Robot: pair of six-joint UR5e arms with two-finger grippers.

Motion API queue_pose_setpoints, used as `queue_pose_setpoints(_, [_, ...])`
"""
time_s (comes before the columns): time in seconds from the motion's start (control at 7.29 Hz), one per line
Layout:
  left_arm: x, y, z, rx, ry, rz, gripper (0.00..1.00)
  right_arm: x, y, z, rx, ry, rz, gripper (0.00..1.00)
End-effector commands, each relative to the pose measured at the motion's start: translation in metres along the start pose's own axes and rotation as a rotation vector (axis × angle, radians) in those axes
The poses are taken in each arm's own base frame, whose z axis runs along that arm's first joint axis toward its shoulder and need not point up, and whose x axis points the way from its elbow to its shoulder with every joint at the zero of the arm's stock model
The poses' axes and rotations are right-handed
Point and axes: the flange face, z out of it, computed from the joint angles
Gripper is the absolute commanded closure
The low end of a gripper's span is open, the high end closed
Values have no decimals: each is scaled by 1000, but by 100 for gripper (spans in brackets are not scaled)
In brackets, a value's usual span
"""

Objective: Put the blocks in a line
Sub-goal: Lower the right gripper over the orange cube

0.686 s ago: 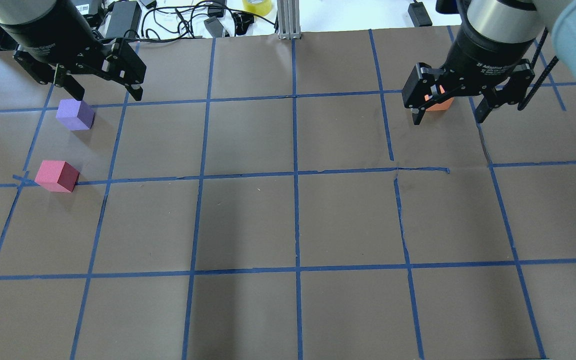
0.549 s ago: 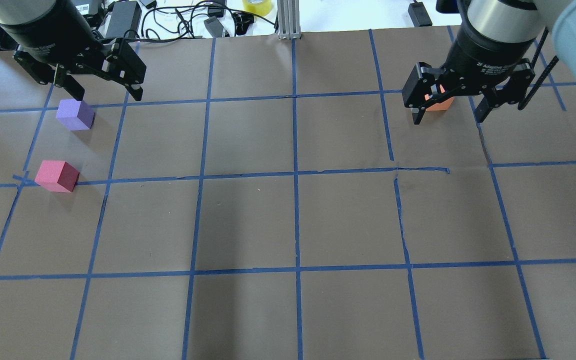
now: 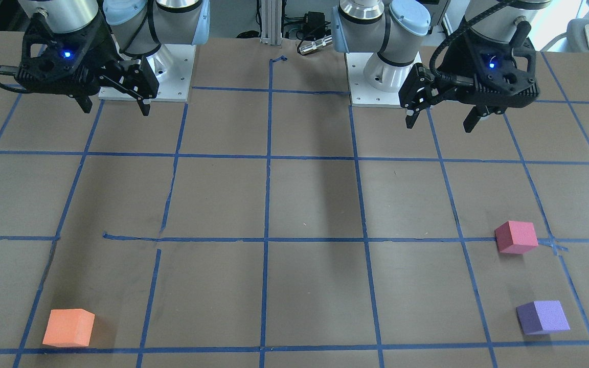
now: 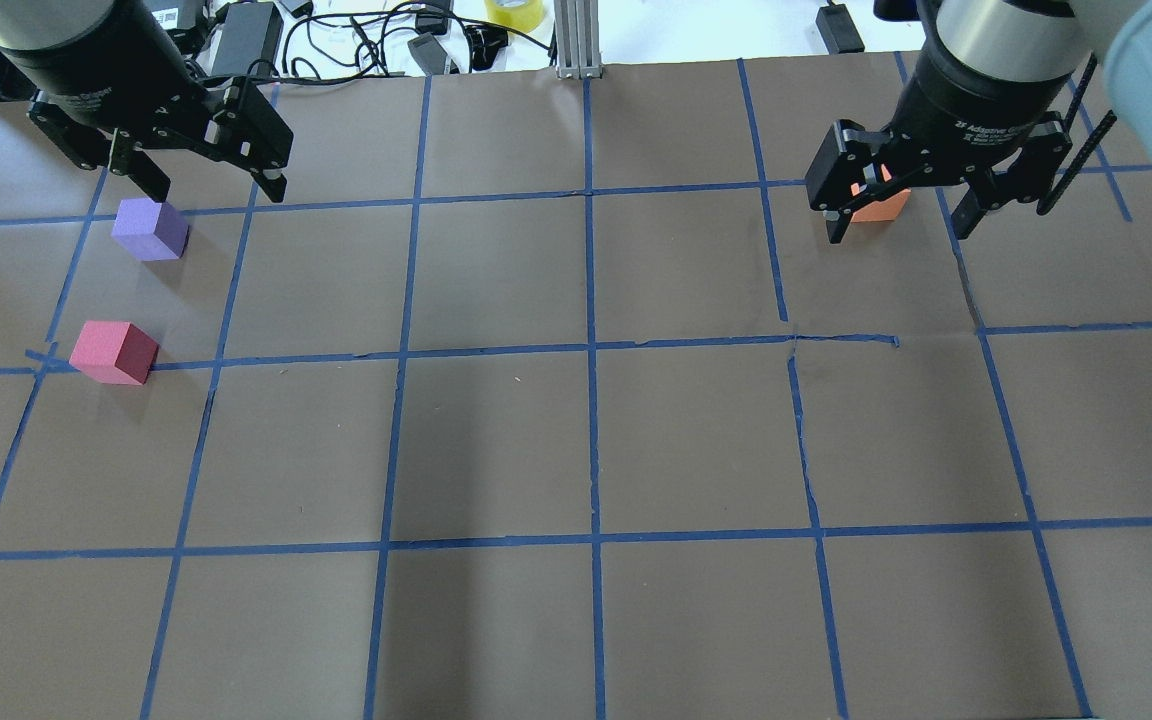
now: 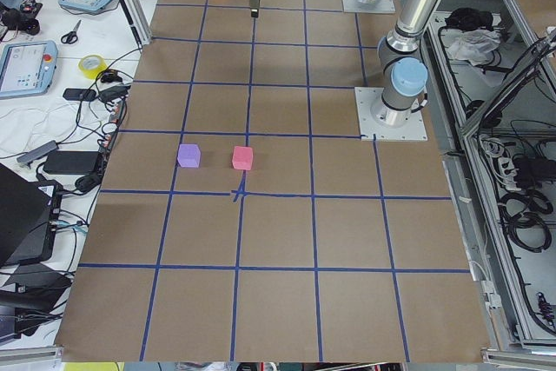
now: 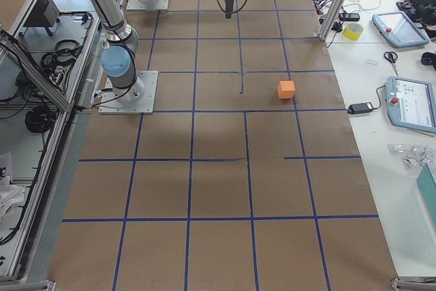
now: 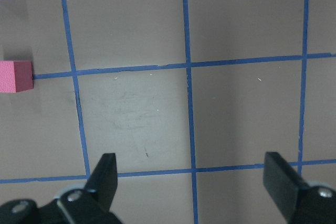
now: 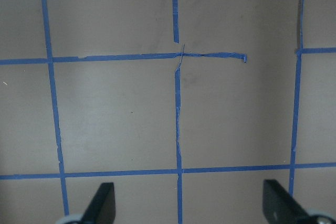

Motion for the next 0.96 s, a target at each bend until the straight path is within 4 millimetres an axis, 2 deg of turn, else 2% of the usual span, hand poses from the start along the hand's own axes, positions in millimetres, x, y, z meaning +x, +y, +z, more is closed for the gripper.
queue_pose_setpoints(0.0, [0, 0, 1, 0, -2, 0, 0, 1, -3, -3, 28, 3, -1, 0])
queue_pose_setpoints(0.82, [0, 3, -3, 4, -2, 0, 0, 3, -4, -1, 24, 10, -4, 0])
